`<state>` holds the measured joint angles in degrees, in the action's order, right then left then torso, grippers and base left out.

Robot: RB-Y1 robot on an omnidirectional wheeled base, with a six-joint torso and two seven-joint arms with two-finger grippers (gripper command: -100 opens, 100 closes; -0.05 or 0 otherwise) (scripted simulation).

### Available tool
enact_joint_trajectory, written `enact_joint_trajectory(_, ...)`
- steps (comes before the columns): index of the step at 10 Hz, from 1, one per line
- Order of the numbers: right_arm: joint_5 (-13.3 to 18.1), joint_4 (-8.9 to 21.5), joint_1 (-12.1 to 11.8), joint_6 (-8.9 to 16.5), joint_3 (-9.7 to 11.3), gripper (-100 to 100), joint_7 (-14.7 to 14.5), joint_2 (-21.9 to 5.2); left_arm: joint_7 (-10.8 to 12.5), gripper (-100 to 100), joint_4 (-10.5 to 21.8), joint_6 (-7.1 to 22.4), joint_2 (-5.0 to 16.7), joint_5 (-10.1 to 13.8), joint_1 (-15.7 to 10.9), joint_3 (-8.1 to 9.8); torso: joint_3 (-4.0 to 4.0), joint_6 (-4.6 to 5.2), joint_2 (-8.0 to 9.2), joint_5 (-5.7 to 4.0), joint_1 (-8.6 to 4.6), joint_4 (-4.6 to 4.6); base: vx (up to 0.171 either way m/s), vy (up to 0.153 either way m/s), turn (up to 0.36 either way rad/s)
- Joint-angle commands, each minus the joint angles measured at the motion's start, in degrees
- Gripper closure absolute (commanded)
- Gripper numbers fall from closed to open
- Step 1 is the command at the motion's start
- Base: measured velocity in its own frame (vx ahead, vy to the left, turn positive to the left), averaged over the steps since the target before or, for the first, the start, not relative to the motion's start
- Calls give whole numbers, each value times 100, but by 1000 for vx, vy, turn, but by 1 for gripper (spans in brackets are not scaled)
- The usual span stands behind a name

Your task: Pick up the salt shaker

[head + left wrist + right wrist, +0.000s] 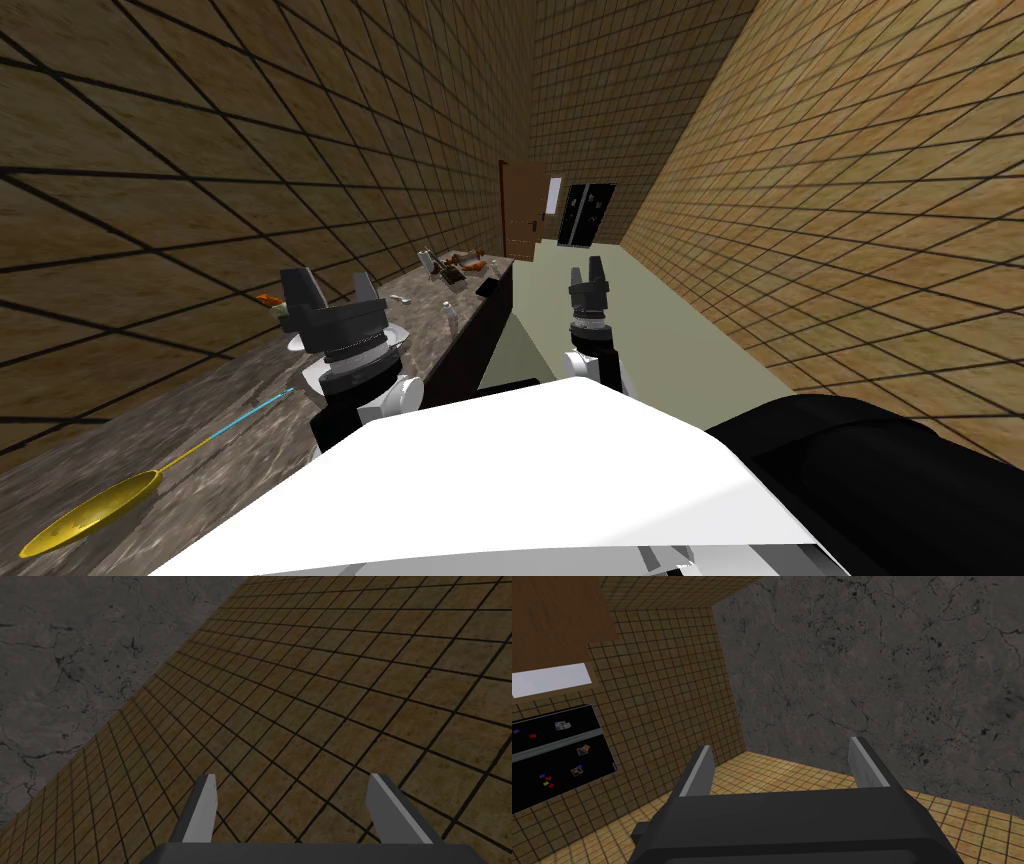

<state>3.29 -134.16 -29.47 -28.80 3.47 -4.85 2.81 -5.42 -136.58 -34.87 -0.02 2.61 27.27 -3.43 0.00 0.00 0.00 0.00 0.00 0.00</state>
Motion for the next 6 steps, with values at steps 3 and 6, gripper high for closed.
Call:
enact_joint_trajectory(3,0,0,-1,0,0,0,0,0,-353,-100,268,67,388,-65,176,141,-7,-1,-12,-3,-13,-3,30,-39,84)
enact_joint_trajectory(6,0,0,0,0,0,0,0,0,-707,-100,543,143,596,-130,327,275,-7,0,-11,-4,-19,-3,26,-52,57)
